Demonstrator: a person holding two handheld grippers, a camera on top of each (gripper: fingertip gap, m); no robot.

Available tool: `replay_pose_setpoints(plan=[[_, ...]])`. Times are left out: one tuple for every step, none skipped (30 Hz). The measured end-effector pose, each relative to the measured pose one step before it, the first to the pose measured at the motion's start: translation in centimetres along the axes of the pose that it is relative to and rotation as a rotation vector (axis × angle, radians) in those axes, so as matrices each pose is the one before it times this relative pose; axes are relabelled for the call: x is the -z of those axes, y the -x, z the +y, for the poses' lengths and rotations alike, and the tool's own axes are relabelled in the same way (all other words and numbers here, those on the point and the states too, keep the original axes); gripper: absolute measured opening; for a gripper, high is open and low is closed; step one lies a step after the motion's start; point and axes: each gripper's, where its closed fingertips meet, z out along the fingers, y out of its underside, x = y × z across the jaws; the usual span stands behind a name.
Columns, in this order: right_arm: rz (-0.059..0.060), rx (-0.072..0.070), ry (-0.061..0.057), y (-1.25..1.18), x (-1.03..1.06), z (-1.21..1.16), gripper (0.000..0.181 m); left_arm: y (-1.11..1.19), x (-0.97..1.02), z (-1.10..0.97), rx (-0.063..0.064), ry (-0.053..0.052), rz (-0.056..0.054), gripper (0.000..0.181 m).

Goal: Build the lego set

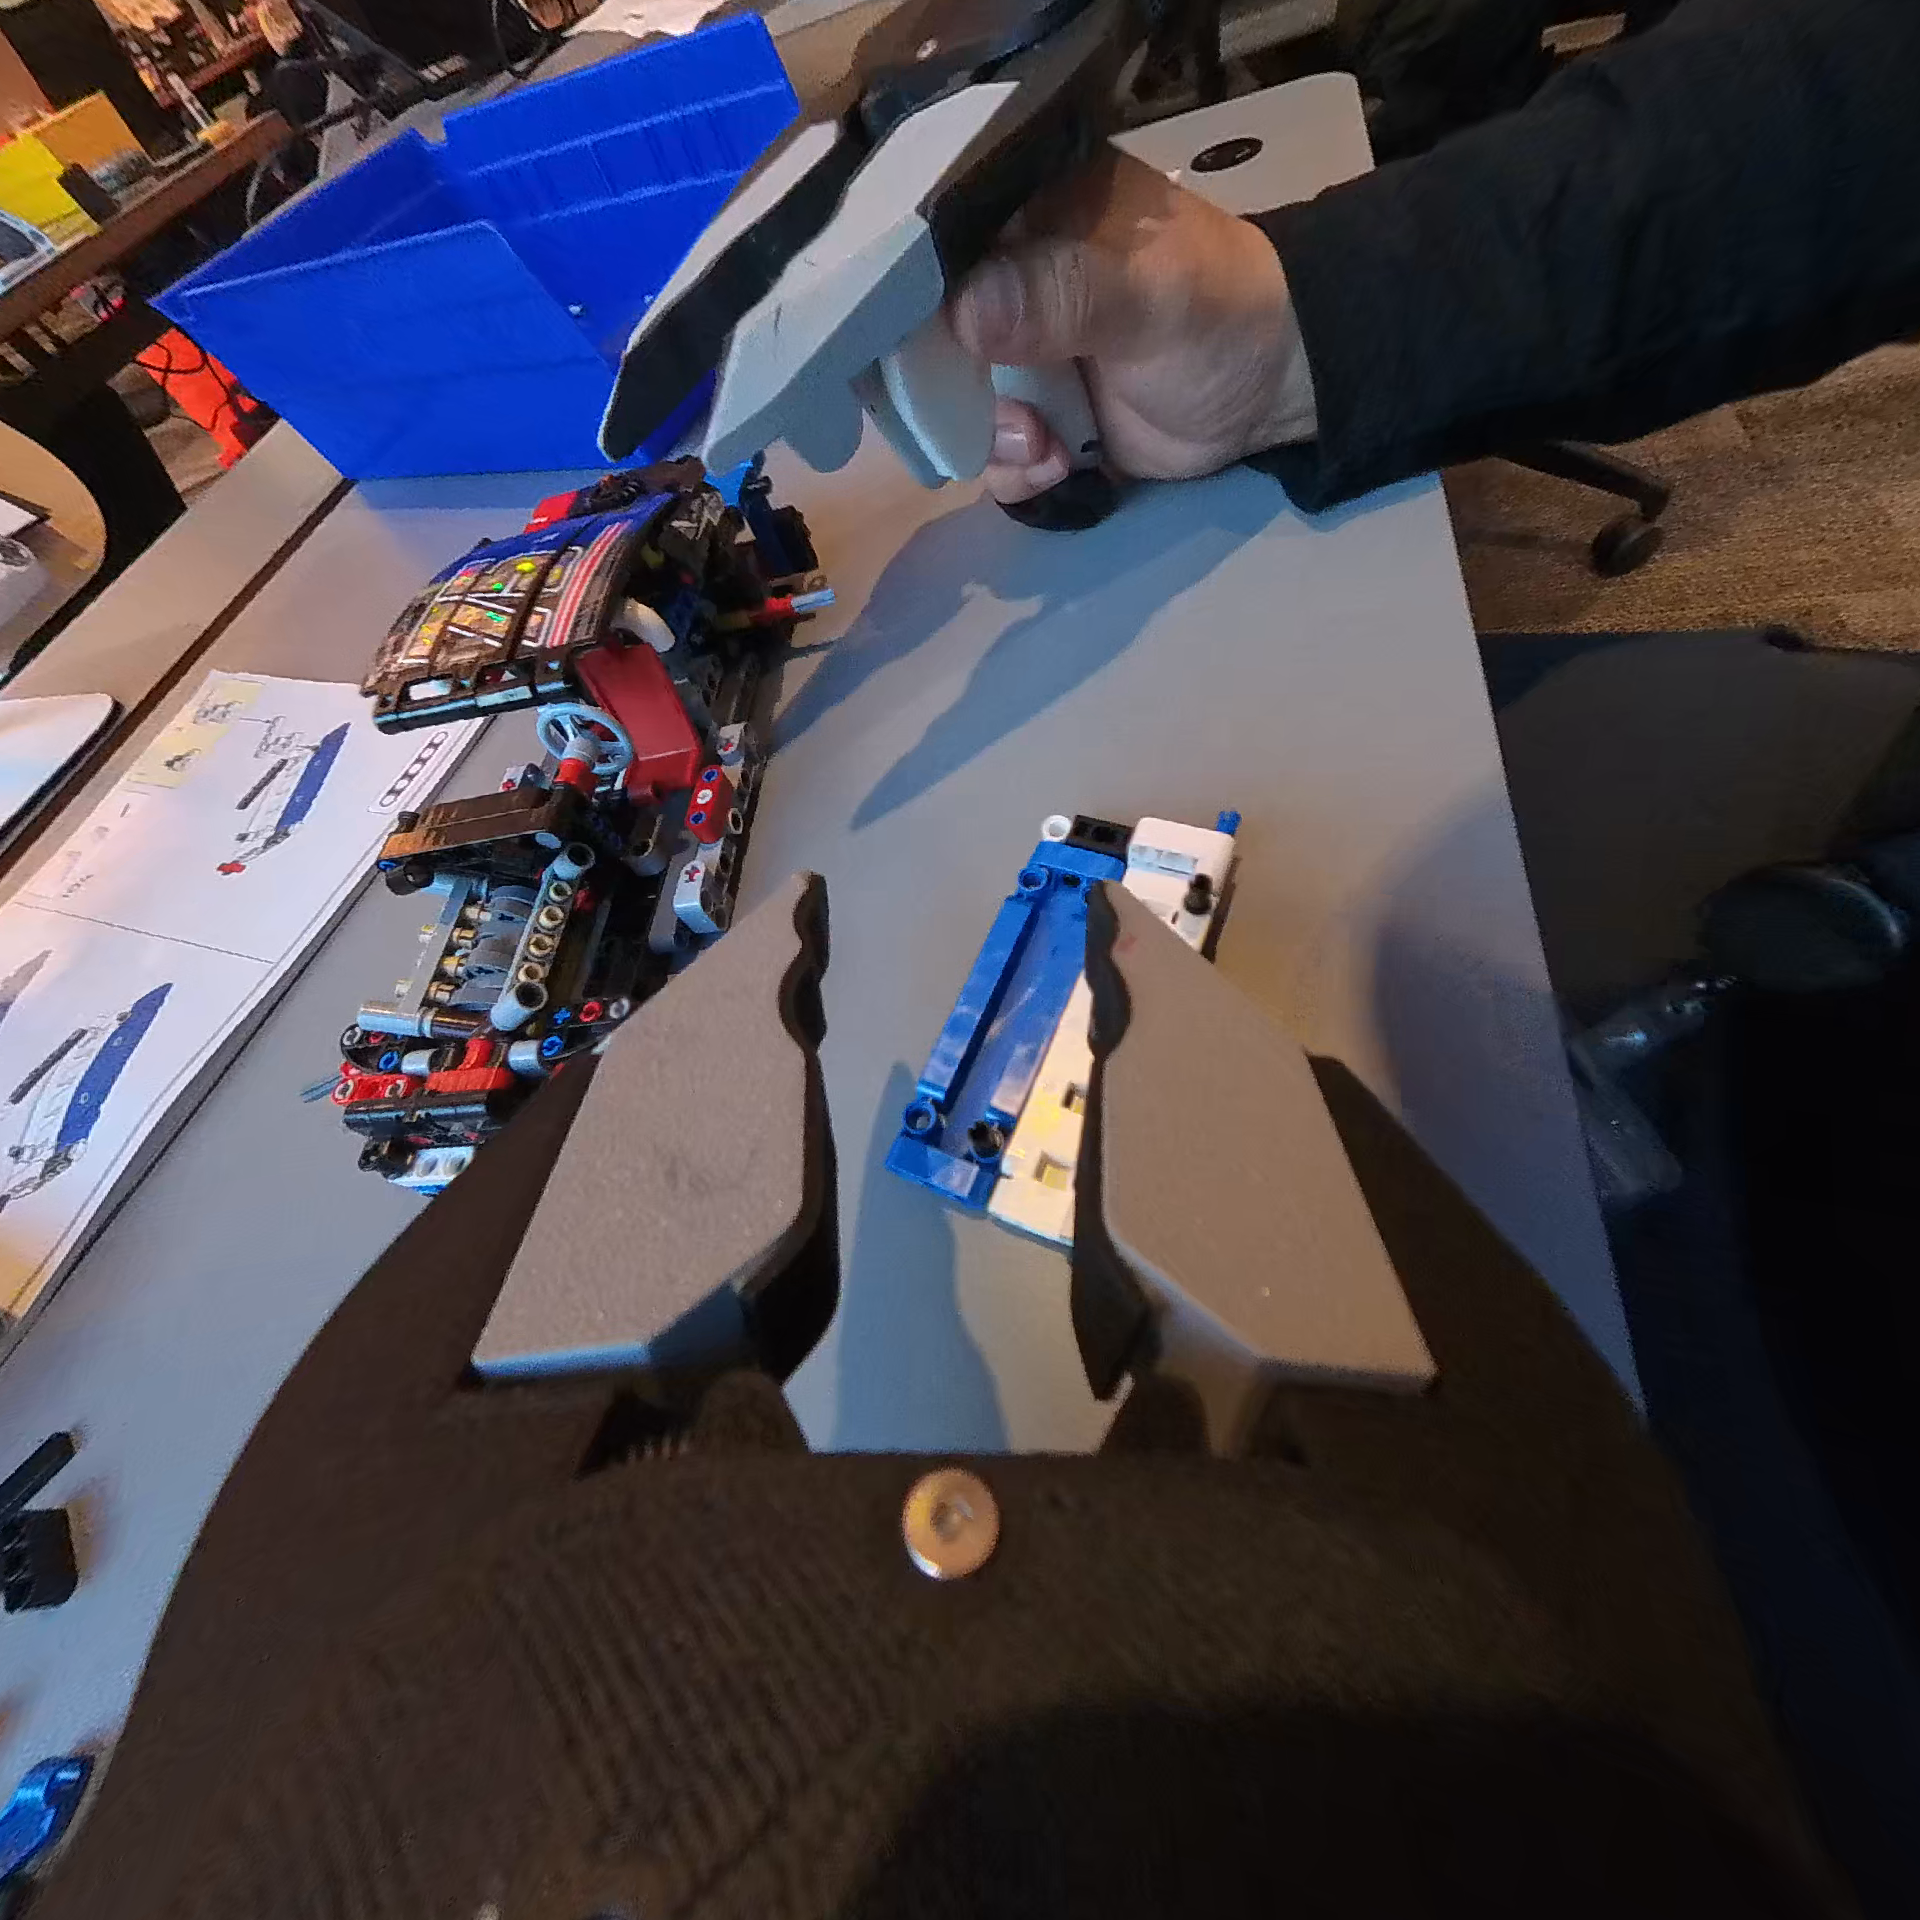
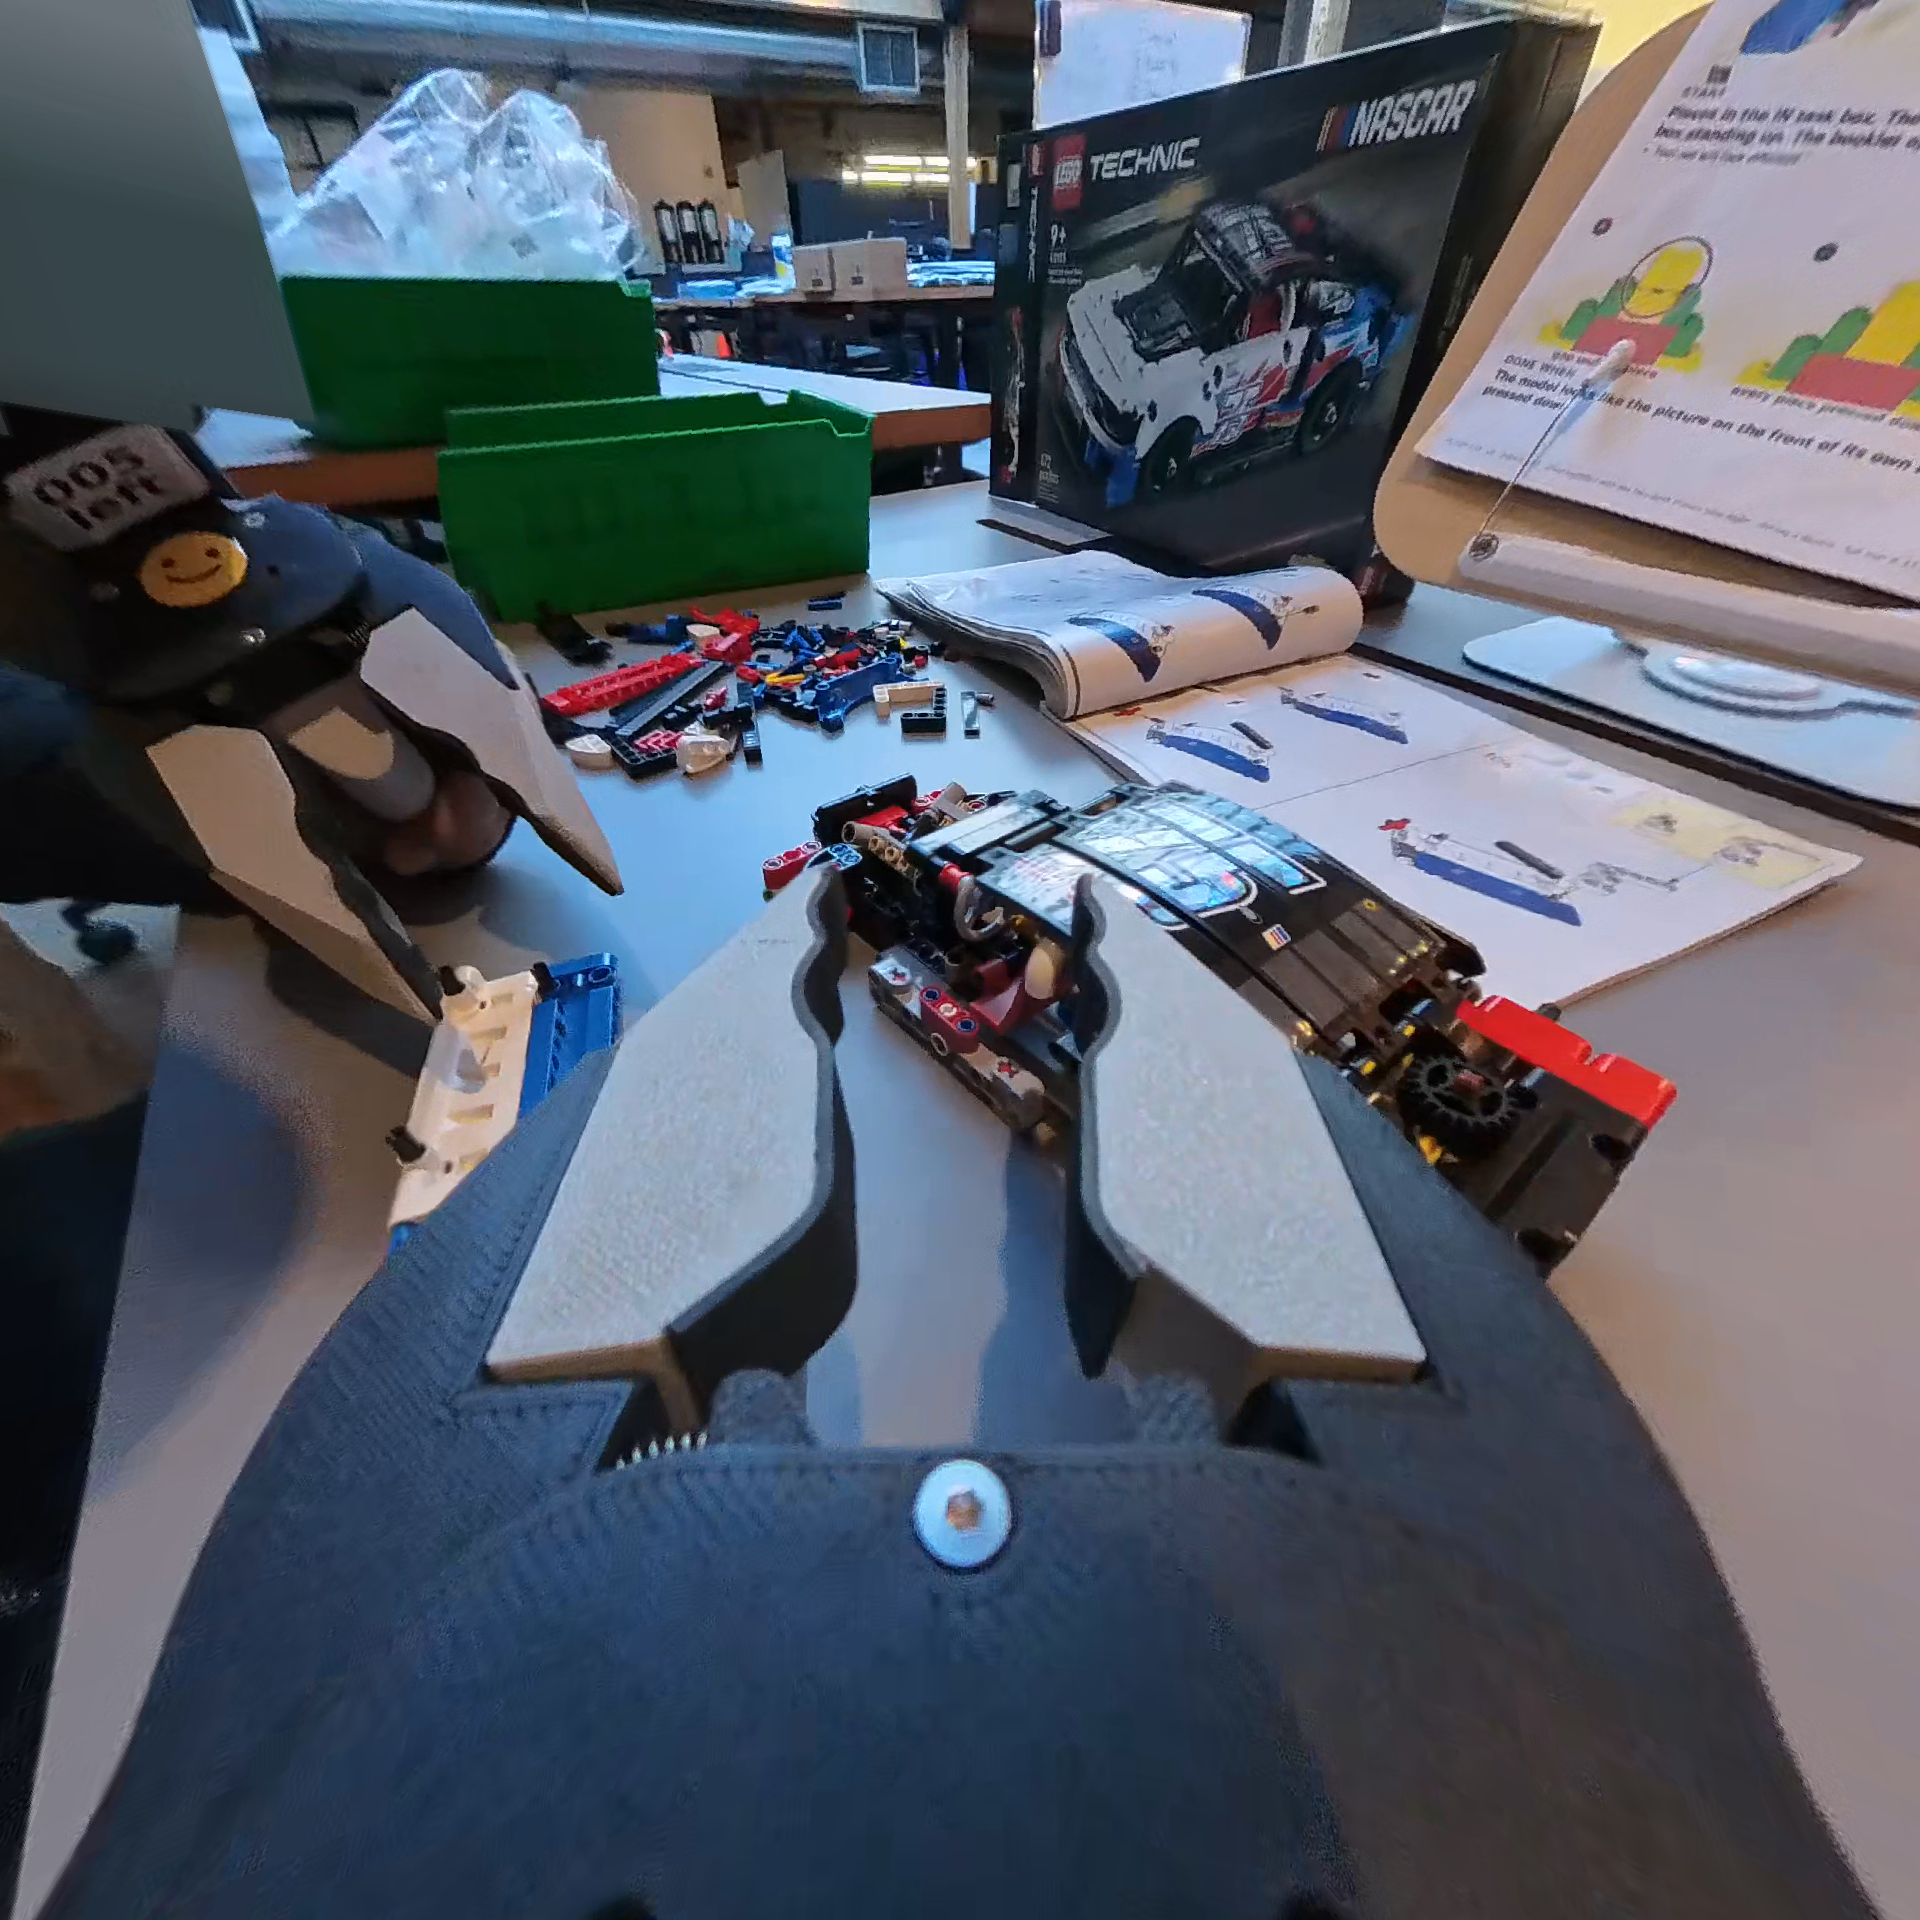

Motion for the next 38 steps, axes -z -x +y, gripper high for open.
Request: replay_pose_setpoints(plan=[[-0.0011,-0.0156,-0.0019,-0.136,-0.019,-0.030,0.043,0.078,0.073,-0.066,0.0035,-0.0062,-0.0046,0.047],[0.0053,-0.0076,-0.0021,-0.124,0.002,-0.033,0.046,0.095,0.092,-0.066,0.0050,-0.0058,-0.0038,0.047],[0.0105,0.0008,0.0004,-0.123,0.008,0.008,0.049,0.166,0.093,-0.026,0.0066,-0.0048,-0.0081,0.047],[0.0098,0.0058,0.0017,-0.054,0.002,0.020,0.051,0.185,0.060,-0.014,0.0078,-0.0030,-0.0080,0.047],[0.0071,0.0064,0.0060,-0.016,0.003,0.075,0.054,0.179,0.019,0.001,0.0091,-0.0006,-0.0060,0.047],[0.0083,0.0037,0.0096,-0.054,0.022,0.143,0.056,0.215,0.008,0.030,0.0099,0.0014,-0.0084,0.048],[0.0077,0.0003,0.0045,-0.037,0.077,0.062,0.057,0.159,0.055,0.049,0.0073,0.0015,-0.0068,0.049],[0.0039,-0.0022,-0.0009,0.027,0.127,0.009,0.058,0.124,0.123,-0.009,0.0057,-0.0022,-0.0071,0.049],[0.0016,-0.0028,-0.0014,0.068,0.145,0.005,0.058,0.094,0.179,-0.084,0.0076,-0.0062,-0.0056,0.049],[-0.0019,0.0001,-0.0019,0.122,0.127,-0.013,0.058,0.063,0.215,-0.007,0.0083,0.0002,-0.0024,0.049],[-0.0068,0.0025,-0.0007,0.186,0.066,0.005,0.058,0.090,0.267,0.001,0.0085,0.0038,-0.0069,0.050],[-0.0079,0.0019,0.0032,0.171,0.006,0.046,0.056,0.035,0.345,-0.064,0.0071,-0.0037,-0.0069,0.050],[-0.0069,0.0017,0.0047,0.135,-0.028,0.060,0.056,-0.038,0.369,-0.028,0.0057,-0.0051,-0.0049,0.049],[-0.0070,0.0033,0.0040,0.137,-0.042,0.049,0.056,-0.060,0.334,0.131,0.0065,0.0020,-0.0046,0.049],[-0.0076,0.0046,0.0040,0.164,-0.038,0.050,0.055,-0.071,0.298,0.255,0.0102,0.0085,-0.0056,0.049],[-0.0104,0.0041,0.0034,0.214,-0.021,0.045,0.054,-0.198,0.244,0.320,0.0082,0.0097,-0.0007,0.049],[-0.0146,0.0026,0.0018,0.301,-0.011,0.026,0.053,-0.263,0.199,0.361,0.0024,0.0103,0.0013,0.049],[-0.0167,0.0023,0.0019,0.339,0.010,0.030,0.052,-0.211,0.175,0.365,-0.0060,0.0126,-0.0029,0.049],[-0.0194,0.0029,0.0031,0.382,0.006,0.055,0.050,-0.141,0.159,0.246,-0.0162,0.0142,-0.0076,0.049],[-0.0223,0.0026,0.0036,0.415,0.009,0.052,0.048,-0.105,0.136,0.178,-0.0199,0.0086,-0.0091,0.048],[-0.0194,0.0024,0.0034,0.357,-0.007,0.047,0.047,-0.110,0.114,0.137,-0.0139,0.0058,-0.0072,0.047],[-0.0134,0.0033,0.0024,0.255,-0.008,0.033,0.047,-0.083,0.092,0.110,-0.0104,0.0047,-0.0051,0.046],[-0.0098,0.0032,0.0007,0.195,0.007,0.013,0.047,-0.033,0.083,0.076,-0.0080,0.0025,-0.0056,0.046],[-0.0073,0.0023,0.0001,0.137,0.004,-0.006,0.047,-0.037,0.069,-0.004,-0.0054,-0.0034,-0.0008,0.045],[-0.0052,0.0016,0.0006,0.092,0.005,0.010,0.046,-0.041,0.049,-0.062,-0.0006,-0.0072,0.0035,0.044],[-0.0045,0.0004,0.0006,0.060,-0.017,0.015,0.046,0.019,0.008,-0.018,0.0054,-0.0024,0.0047,0.043],[-0.0046,-0.0013,0.0008,0.054,-0.004,0.009,0.045,0.048,-0.033,0.056,0.0115,0.0030,0.0060,0.044],[-0.0052,-0.0026,0.0002,0.041,-0.008,0.000,0.045,0.101,-0.067,0.091,0.0150,0.0055,0.0049,0.044],[-0.0052,-0.0033,-0.0009,0.046,-0.005,-0.014,0.044,0.119,-0.039,0.067,0.0152,0.0045,0.0038,0.045],[-0.0040,-0.0036,0.0001,0.031,-0.010,0.007,0.044,0.070,-0.007,0.027,0.0138,0.0005,0.0053,0.045],[-0.0043,-0.0039,0.0011,0.017,-0.011,0.008,0.043,0.057,0.045,-0.033,0.0113,-0.0046,0.0055,0.045],[-0.0063,-0.0045,-0.0010,0.040,0.005,-0.017,0.043,0.012,0.084,-0.099,0.0080,-0.0089,0.0060,0.046],[-0.0073,-0.0044,-0.0037,0.084,0.014,-0.039,0.043,0.027,0.111,-0.126,0.0076,-0.0113,0.0050,0.045],[-0.0054,-0.0030,-0.0031,0.047,0.020,-0.040,0.043,0.034,0.114,-0.117,0.0084,-0.0114,0.0044,0.044],[-0.0038,-0.0032,-0.0019,0.017,0.019,-0.026,0.043,-0.010,0.098,-0.099,0.0076,-0.0096,0.0079,0.043],[-0.0063,-0.0051,-0.0028,0.044,0.013,-0.030,0.042,-0.034,0.050,-0.058,0.0065,-0.0053,0.0088,0.042],[-0.0085,-0.0056,-0.0041,0.069,0.015,-0.048,0.042,-0.063,0.006,-0.002,0.0046,-0.0009,0.0097,0.040],[-0.0066,-0.0052,-0.0049,0.042,0.021,-0.068,0.041,-0.052,-0.034,0.037,0.0027,0.0030,0.0066,0.039]])
